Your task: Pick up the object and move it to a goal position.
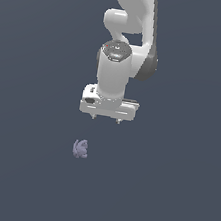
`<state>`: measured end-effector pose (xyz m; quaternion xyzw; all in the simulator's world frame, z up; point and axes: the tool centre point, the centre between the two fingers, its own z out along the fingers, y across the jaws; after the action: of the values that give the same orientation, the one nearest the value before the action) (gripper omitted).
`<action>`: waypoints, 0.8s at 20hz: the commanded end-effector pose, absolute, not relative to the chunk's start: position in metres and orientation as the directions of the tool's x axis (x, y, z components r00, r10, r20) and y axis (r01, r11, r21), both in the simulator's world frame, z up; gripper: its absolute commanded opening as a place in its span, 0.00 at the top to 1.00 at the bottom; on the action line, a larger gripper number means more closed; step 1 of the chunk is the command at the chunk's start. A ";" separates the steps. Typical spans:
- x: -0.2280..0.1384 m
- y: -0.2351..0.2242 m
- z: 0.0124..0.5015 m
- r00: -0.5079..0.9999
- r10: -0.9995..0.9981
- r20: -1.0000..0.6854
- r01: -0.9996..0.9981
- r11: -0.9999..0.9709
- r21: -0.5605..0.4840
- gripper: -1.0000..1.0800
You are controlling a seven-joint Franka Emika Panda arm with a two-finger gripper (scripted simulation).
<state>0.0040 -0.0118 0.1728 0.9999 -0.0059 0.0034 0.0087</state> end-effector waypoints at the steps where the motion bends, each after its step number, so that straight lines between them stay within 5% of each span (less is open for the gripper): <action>1: 0.004 -0.012 0.173 1.000 -0.012 0.007 -0.012 -1.000 0.017 0.04; 16: 0.006 -0.006 0.183 0.999 -0.029 0.028 -0.029 -1.000 0.005 0.04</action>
<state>0.0051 -0.0055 0.1834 0.9998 -0.0150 0.0140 0.0029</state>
